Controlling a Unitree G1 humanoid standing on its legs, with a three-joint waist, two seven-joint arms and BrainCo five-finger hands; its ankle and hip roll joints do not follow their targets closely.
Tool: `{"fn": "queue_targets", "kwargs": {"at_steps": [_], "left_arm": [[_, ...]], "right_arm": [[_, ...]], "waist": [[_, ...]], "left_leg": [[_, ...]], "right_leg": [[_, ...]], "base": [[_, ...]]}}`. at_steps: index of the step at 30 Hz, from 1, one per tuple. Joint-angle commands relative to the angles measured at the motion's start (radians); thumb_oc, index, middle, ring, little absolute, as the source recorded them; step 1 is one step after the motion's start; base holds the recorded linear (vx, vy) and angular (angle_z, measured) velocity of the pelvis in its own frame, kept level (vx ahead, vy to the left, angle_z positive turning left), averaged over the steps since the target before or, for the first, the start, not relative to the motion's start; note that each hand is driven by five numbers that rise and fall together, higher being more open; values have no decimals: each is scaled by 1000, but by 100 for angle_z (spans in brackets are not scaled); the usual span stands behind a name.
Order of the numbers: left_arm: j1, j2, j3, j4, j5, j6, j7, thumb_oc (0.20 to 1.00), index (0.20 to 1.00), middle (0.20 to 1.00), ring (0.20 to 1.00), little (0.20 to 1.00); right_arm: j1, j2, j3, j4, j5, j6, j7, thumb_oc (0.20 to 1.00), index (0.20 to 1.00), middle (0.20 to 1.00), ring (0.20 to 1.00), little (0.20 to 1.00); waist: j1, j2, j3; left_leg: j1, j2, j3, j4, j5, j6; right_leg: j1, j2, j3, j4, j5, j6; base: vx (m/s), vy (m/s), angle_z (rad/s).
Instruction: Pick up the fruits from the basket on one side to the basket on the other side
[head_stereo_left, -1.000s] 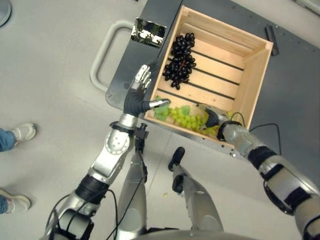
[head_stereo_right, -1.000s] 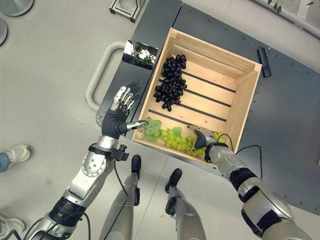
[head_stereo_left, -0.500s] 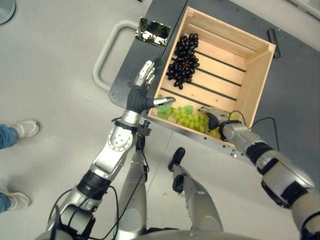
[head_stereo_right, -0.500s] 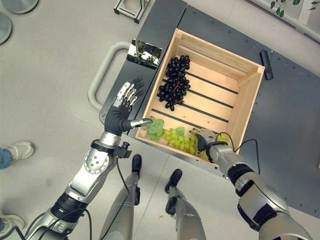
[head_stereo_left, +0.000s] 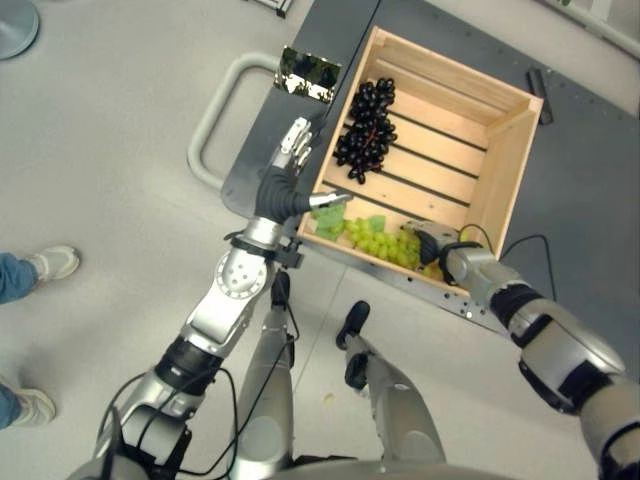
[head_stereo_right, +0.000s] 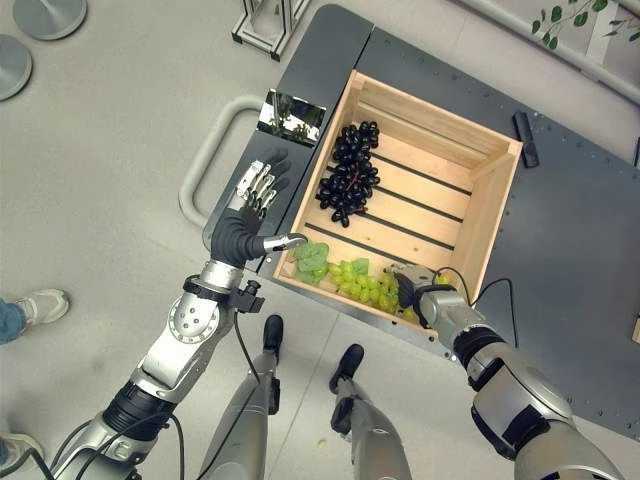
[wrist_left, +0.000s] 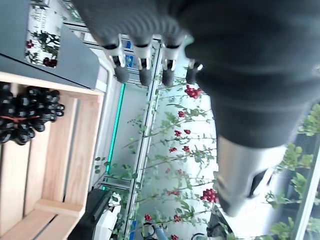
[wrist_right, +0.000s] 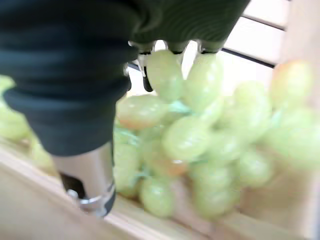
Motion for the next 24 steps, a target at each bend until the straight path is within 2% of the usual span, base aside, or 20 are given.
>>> {"fn": "queue_targets", "kwargs": {"at_steps": [1,5,11,17,24], "left_arm": [[-28,-16,11,-36,49,-28,-22,1000,1000,1000,1000,1000],[-28,-13,34,-27,46,-21,-29,1000,1000,1000,1000,1000],[-24,-10,51,-16,37,-19,-38,1000,1000,1000,1000,1000],[-10,14,75,-40,45,-19,-47,1000,1000,1000,1000,1000],[-8,14,96,-65,46,-11,-25,1000,1000,1000,1000,1000]], "right_arm": [[61,13,64,36,-41,17,69,1000,1000,1000,1000,1000],[58,42,50,16,-33,29,84,1000,1000,1000,1000,1000],[88,36,35,-54,-50,30,108,1000,1000,1000,1000,1000],[130,-9,12,-153,-50,29,146,1000,1000,1000,1000,1000],[118,-74,-14,-272,-26,39,166,1000,1000,1000,1000,1000]], "waist": [[-4,-31,1],[-6,-39,1],[-7,-53,-9],[-18,-48,-23],[-25,-48,1]], "left_leg": [[3,34,27,45,-74,-45],[38,36,36,40,-75,-45],[87,34,50,38,-82,-39],[89,28,48,50,-87,-35],[51,36,41,64,-80,-34]], "right_leg": [[26,-105,-8,-20,9,138],[51,-104,2,-23,6,137],[96,-107,16,-26,7,138],[90,-116,28,0,1,140],[51,-103,31,10,-2,136]], "base": [[0,0,0],[0,0,0],[18,8,-9],[-2,4,-3],[0,0,0]]}}
